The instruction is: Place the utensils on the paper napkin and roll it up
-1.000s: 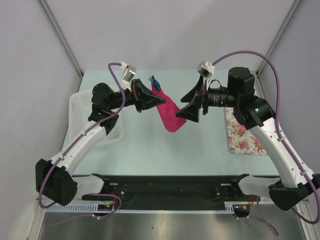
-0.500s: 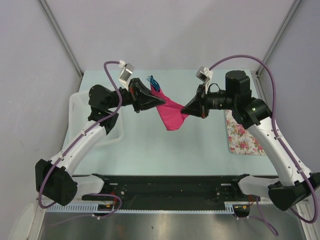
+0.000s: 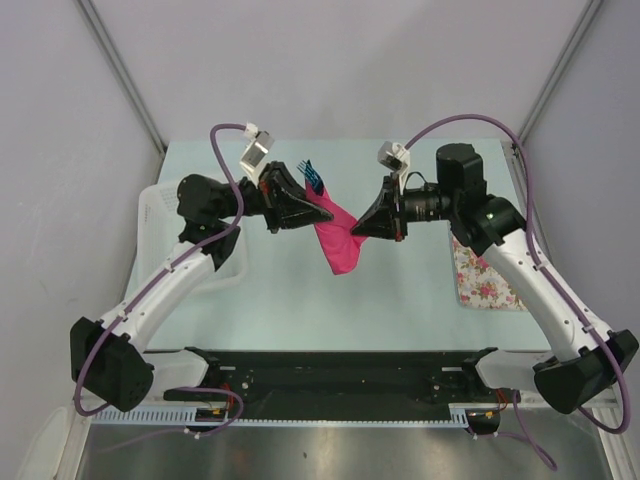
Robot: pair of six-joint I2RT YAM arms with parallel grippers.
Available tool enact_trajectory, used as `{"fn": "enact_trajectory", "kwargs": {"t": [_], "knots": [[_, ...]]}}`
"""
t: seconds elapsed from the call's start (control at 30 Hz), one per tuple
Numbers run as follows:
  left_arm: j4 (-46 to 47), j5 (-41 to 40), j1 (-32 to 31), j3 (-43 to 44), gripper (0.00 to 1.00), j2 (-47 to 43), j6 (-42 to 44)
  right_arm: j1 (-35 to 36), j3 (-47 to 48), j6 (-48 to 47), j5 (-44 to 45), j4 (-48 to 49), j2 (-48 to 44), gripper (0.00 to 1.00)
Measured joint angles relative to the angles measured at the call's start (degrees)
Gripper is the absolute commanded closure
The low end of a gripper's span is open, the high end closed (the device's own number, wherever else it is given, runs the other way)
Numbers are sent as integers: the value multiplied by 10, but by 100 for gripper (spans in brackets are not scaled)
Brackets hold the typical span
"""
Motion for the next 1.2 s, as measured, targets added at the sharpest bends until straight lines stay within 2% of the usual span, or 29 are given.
{"fn": "enact_trajectory", "kwargs": {"t": [0.5,0.67,0.87,0.97,1.1,1.2], "knots": [[-9,-2,-31,5,100,0,-5,25,-49,22,-18,113,8,98],[-19,-19,-34,5,100,0,3,33,-49,37,-14,131,18,73],[-87,-94,-11,5,100,-3,38,-5,-47,51,67,120,18,43],[-108,-130,3,5,100,-3,52,-42,-32,55,114,89,17,33],[-133,-180,17,5,100,-4,81,-84,7,62,182,61,5,29],[-144,-204,22,6,100,0,92,-88,14,77,200,69,-30,26]]}}
